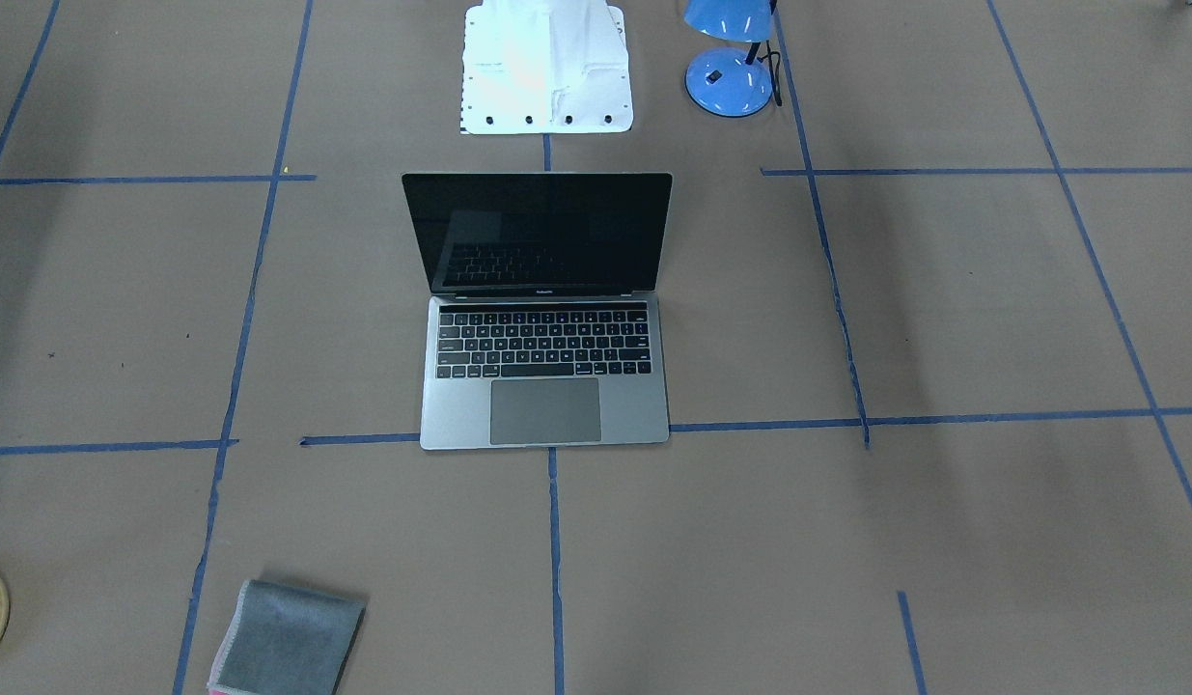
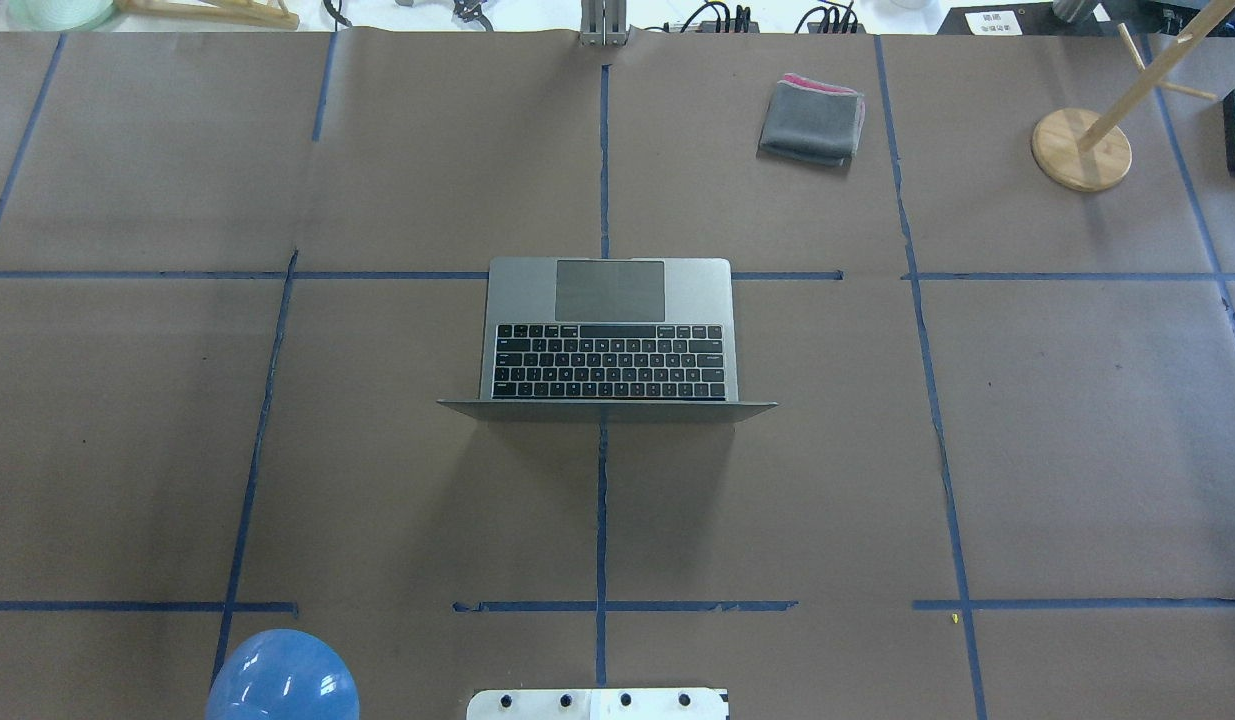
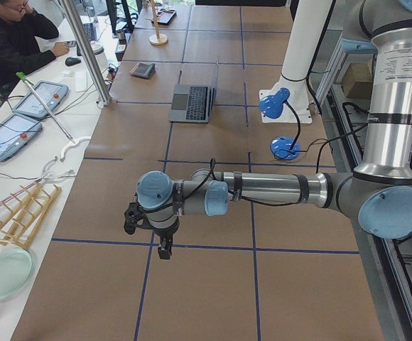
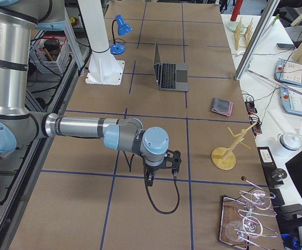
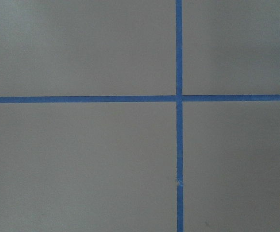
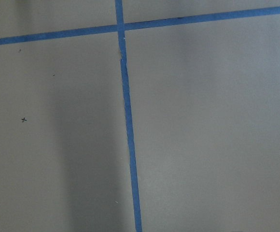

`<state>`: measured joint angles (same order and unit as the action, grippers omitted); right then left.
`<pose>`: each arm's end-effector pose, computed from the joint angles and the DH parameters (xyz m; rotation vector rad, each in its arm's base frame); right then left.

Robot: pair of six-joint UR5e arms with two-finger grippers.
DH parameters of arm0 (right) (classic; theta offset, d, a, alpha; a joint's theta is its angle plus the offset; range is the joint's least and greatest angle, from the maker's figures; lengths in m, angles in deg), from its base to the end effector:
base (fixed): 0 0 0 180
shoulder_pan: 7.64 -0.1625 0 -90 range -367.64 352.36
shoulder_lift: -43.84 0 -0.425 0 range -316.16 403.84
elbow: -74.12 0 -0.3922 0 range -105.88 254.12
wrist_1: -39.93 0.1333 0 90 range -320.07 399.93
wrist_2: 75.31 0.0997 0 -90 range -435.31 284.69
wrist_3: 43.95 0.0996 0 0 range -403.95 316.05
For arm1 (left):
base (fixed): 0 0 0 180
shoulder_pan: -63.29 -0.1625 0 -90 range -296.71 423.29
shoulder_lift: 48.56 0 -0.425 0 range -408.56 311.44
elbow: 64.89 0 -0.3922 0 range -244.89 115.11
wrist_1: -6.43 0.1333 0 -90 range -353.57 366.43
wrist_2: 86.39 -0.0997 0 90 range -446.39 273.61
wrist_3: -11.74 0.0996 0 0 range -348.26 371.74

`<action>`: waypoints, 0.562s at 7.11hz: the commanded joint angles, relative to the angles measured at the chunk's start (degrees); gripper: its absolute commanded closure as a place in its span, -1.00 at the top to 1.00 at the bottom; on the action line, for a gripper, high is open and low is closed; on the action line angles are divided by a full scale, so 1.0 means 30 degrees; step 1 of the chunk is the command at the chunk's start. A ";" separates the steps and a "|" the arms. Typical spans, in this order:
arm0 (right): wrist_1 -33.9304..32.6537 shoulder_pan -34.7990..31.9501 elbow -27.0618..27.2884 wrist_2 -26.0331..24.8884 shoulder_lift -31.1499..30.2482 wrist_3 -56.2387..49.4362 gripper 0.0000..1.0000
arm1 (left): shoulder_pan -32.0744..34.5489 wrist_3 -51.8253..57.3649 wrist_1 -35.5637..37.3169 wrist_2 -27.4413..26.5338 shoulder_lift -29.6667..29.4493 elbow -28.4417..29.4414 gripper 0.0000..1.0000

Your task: Close laptop

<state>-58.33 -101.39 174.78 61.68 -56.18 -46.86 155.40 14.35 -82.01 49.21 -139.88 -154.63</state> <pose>0.0870 -0.4032 0.6572 -0.0777 -0.8249 0.0683 -0.0805 -0.4984 0.6507 0.0245 0.7955 0.0048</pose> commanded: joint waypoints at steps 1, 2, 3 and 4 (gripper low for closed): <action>0.0000 -0.0010 0.0076 0.0010 0.0058 0.0003 1.00 | 0.0000 0.0039 -0.0021 0.0004 0.0000 0.0000 1.00; 0.0029 0.0019 0.0106 0.0010 0.0116 0.0003 1.00 | 0.0000 0.0039 -0.0021 0.0004 0.0000 -0.0029 1.00; 0.0029 0.0019 0.0222 0.0039 0.0146 -0.0026 1.00 | 0.0000 0.0010 -0.0021 0.0004 -0.0058 -0.0145 1.00; 0.0319 0.0019 0.0223 0.0010 0.0117 -0.0027 1.00 | 0.0000 -0.0019 -0.0050 0.0033 -0.0117 -0.0407 1.00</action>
<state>-58.05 -101.35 175.32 61.75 -55.83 -46.90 155.40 14.38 -82.10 49.25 -140.04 -155.13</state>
